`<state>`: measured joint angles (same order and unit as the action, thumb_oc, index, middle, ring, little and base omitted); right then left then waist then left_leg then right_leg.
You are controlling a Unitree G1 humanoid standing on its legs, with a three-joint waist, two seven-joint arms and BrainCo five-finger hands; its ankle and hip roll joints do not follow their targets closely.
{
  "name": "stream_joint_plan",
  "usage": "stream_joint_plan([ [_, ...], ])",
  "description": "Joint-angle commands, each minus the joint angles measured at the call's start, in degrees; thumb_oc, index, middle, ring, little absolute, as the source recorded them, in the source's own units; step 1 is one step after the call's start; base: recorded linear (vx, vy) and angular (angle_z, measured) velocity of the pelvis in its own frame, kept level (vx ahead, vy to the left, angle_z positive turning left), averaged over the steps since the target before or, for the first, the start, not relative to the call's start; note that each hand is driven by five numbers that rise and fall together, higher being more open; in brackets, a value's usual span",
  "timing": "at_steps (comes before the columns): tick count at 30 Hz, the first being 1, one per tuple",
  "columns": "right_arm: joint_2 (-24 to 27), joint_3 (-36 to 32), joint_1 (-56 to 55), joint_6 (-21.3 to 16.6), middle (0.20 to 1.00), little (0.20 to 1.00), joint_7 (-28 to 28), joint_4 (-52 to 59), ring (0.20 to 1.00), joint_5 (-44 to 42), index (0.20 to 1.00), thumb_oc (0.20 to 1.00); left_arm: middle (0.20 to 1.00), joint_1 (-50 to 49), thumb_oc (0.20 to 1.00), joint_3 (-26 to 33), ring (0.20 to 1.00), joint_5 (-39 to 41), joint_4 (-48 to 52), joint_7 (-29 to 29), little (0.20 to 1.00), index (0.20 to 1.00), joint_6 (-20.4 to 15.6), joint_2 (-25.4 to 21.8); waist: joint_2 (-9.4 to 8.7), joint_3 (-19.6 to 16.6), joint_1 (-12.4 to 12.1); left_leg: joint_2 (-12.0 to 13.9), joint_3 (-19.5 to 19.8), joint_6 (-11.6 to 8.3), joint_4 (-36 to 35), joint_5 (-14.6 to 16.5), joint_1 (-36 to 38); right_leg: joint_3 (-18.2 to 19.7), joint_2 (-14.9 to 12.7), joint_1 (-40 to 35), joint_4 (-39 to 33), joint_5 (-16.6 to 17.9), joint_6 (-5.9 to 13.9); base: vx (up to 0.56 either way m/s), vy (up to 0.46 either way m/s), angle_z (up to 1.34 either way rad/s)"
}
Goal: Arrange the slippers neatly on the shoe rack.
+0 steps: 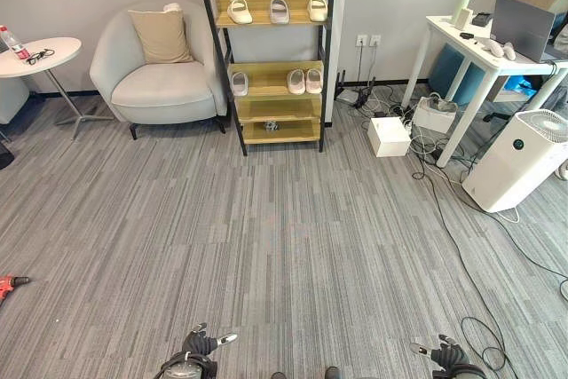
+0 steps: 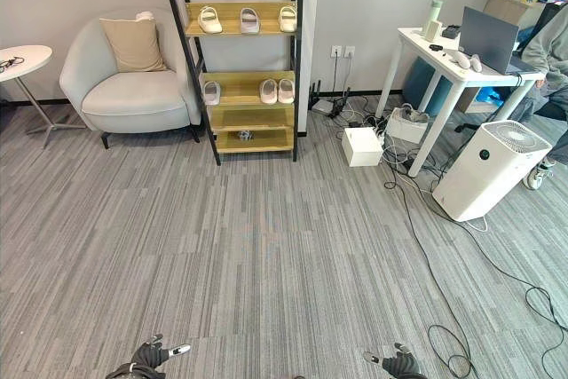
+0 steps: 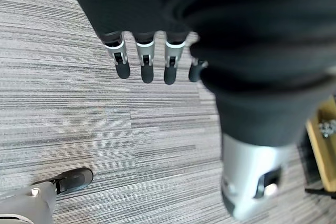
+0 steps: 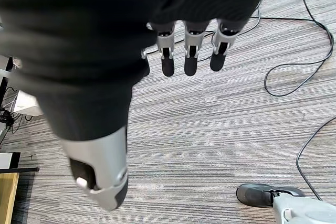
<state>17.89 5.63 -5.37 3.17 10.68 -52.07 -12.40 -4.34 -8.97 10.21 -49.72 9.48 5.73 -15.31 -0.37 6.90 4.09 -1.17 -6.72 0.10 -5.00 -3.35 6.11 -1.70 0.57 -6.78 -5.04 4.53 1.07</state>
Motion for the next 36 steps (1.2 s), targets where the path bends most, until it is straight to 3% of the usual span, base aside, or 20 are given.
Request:
stream_joint_plan([
  [1, 1.27, -1.53, 3.08, -0.36, 1.000, 1.000, 0.19, -1.37, 1.000, -0.24, 1.000, 1.000, 1.000, 3.50, 1.000, -1.38, 1.000, 1.70, 0.32, 0.73, 1.000, 1.000, -1.07, -0.61, 0.35, 1.15, -0.68, 2.65, -1.44, -3.26, 0.00, 3.06, 1.93, -1.34, -1.98, -1.50, 0.04, -5.77, 5.64, 0.00, 0.000, 0.00],
  [22, 0.87, -0.52, 3.08, 0.55, 1.000, 1.000, 0.90, -0.30, 1.000, 1.16, 1.000, 1.000, 1.000, 2.82, 1.000, -0.10, 1.000, 2.97, 0.23, 2.06, 1.000, 1.000, -0.67, -0.65, 0.24, 1.70, -0.84, 2.30, -1.14, -2.81, 0.00, 3.40, 1.41, -1.29, -2.02, -0.90, 0.04, -5.90, 5.69, 0.00, 0.000, 0.00],
  [30, 1.23, -0.46, 4.58, 0.29, 1.000, 1.000, 1.21, 1.41, 1.000, 0.49, 1.000, 1.000, 1.000, 3.46, 1.000, -0.11, 1.000, 4.38, 2.01, 2.20, 1.000, 1.000, -1.06, -1.50, -0.25, 2.93, -1.12, 1.66, -1.06, -1.52, 0.00, 3.35, -1.24, -1.50, -2.48, 1.92, 1.78, -6.36, 5.85, 0.03, 0.055, 0.00],
  [32, 1.10, -0.45, 5.00, 0.22, 1.000, 1.000, 1.26, 1.45, 1.000, 0.27, 1.000, 1.000, 1.000, 3.71, 1.000, 0.20, 1.000, 5.03, 2.00, 2.47, 1.000, 1.000, -1.10, -1.67, -0.52, 3.20, -1.26, 1.43, -1.03, -1.07, 0.00, 3.51, -1.59, -1.26, -2.67, 3.00, 4.02, -7.19, 5.84, 0.03, 0.102, -0.01],
  [33, 0.94, -0.51, 5.47, -0.03, 1.000, 1.000, 1.31, 2.10, 1.000, -0.07, 1.000, 1.000, 1.000, 4.41, 1.000, 0.15, 1.000, 5.56, 3.10, 2.69, 1.000, 1.000, -1.13, -2.03, -0.64, 4.09, -1.35, 1.17, -0.77, -0.24, 0.00, 3.52, -2.06, -1.36, -2.64, 5.98, 9.90, -8.53, 6.36, -0.01, 0.167, -0.05],
  [34, 0.66, -0.60, 5.43, -0.17, 1.000, 1.000, 1.27, 2.44, 1.000, -0.02, 1.000, 1.000, 1.000, 4.76, 1.000, 0.49, 1.000, 6.00, 3.68, 2.78, 1.000, 1.000, -1.18, -2.18, -0.72, 4.98, -1.25, 0.72, -0.51, 0.66, 0.00, 4.21, -2.03, -1.25, -3.02, 10.96, 18.53, -7.92, 7.62, -0.03, 0.215, -0.24],
  [36, 0.28, -0.27, 5.66, -0.14, 1.000, 1.000, 1.15, 3.02, 1.000, 0.11, 1.000, 1.000, 1.000, 5.16, 1.000, 0.76, 1.000, 6.64, 4.58, 3.13, 1.000, 1.000, -1.26, -2.47, -0.34, 7.15, -0.40, 1.14, 0.07, 0.94, 0.00, 4.52, -1.43, -0.99, -2.16, 15.80, 27.25, -5.97, 8.78, 0.04, 0.155, -0.13],
])
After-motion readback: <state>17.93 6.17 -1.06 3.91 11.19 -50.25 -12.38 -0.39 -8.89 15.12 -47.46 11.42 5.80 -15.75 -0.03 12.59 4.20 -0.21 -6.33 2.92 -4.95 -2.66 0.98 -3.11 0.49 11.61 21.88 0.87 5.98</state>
